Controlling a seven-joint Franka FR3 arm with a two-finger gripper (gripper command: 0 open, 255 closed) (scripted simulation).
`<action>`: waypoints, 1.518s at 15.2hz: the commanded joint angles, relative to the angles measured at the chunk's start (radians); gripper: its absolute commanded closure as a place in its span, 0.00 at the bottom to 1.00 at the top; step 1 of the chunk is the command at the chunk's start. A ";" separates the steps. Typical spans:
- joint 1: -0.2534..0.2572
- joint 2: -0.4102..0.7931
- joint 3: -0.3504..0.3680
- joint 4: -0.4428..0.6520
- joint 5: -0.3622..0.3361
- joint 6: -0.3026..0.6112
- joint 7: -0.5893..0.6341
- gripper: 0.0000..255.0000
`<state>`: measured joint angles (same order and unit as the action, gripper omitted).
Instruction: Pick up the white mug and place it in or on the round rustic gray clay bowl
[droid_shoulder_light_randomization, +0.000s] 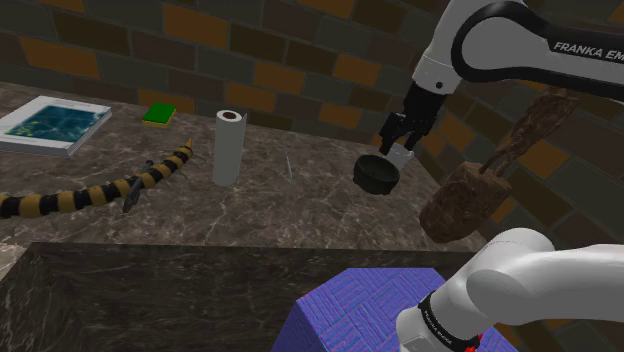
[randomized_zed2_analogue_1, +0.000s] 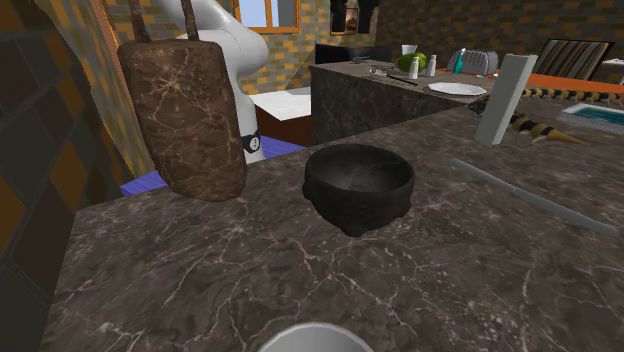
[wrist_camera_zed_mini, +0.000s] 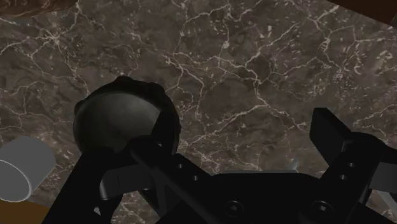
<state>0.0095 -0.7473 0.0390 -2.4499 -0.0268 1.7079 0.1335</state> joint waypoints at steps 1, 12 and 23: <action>0.000 0.000 0.000 0.000 0.000 0.000 0.000 0.00; -0.087 0.248 -0.196 0.052 -0.106 0.200 -0.213 0.00; -0.137 0.597 -0.366 0.251 -0.085 0.354 -0.439 0.00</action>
<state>-0.1229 -0.1864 -0.3126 -2.2246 -0.1193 2.0517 -0.2807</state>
